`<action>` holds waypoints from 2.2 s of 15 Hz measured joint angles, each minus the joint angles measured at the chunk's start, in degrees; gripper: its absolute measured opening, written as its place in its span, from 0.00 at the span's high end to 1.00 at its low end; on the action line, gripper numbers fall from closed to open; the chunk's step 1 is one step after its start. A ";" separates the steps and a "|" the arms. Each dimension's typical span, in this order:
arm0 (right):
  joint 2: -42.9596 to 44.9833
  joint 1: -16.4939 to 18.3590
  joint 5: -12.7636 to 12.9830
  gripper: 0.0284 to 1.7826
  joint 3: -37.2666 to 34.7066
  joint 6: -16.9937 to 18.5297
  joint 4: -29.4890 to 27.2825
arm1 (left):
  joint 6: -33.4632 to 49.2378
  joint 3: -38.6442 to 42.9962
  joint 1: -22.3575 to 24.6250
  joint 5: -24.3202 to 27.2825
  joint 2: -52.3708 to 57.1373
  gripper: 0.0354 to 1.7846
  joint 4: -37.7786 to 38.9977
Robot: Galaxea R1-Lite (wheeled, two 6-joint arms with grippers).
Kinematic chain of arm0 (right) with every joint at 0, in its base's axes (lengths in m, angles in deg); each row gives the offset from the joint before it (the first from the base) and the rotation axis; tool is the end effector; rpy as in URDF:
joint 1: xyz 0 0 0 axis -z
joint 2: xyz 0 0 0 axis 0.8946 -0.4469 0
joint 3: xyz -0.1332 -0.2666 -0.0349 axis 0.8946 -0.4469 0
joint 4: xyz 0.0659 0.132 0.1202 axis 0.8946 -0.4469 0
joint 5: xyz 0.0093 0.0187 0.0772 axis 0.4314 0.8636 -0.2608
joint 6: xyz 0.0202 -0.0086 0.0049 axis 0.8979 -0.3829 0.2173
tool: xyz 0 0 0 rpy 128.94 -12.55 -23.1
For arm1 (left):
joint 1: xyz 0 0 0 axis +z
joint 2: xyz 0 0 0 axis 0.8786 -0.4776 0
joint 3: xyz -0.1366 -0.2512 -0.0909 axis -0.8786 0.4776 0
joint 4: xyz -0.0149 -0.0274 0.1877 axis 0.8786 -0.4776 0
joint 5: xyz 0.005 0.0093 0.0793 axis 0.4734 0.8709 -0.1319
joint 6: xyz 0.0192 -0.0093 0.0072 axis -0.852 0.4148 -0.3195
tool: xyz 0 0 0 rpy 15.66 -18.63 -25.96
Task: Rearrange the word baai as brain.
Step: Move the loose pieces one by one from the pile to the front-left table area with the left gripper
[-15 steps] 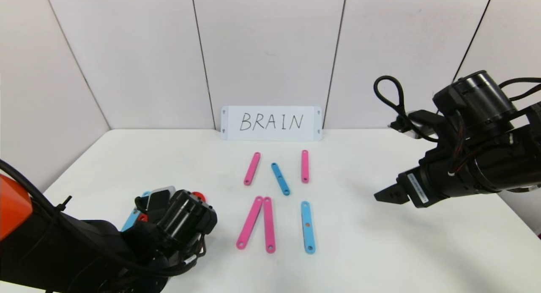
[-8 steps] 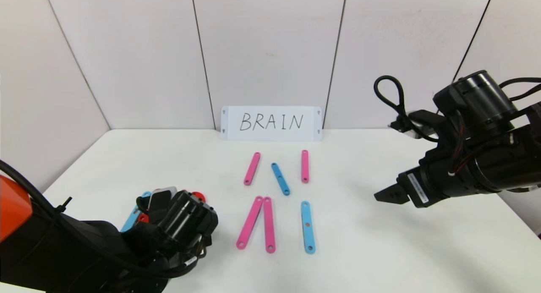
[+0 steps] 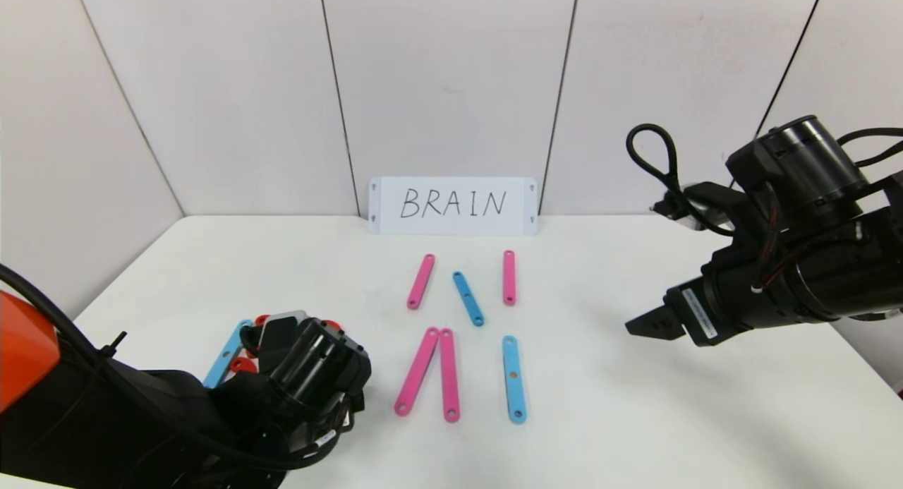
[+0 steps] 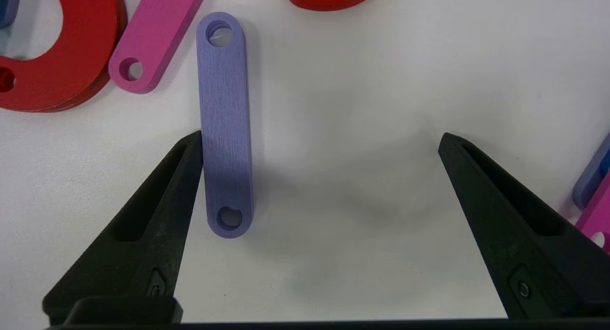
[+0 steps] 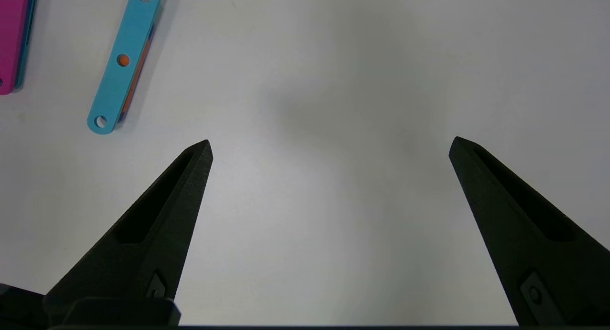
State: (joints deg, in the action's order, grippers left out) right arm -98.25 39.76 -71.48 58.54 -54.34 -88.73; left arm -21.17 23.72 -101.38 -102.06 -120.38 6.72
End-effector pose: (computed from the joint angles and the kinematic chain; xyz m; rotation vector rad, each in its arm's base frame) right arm 0.2383 0.1023 0.2158 -0.2350 0.9083 0.2931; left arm 0.2058 -0.1569 0.0775 -0.1911 0.7692 0.1642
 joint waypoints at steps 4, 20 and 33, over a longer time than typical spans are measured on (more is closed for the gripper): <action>0.09 0.20 0.07 0.02 0.00 0.00 0.00 | -2.36 0.11 0.28 1.55 -1.49 0.05 4.39; -1.24 0.49 0.09 0.02 0.00 -0.17 -0.05 | -4.13 0.07 1.61 2.12 -0.02 0.05 6.99; -1.43 0.27 0.16 0.02 -0.01 -0.17 -0.02 | -9.50 0.13 10.31 4.83 1.11 0.05 9.00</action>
State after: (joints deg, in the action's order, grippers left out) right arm -99.68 40.03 -71.32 58.53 -54.51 -88.75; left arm -30.67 23.85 -91.07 -97.23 -119.27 15.72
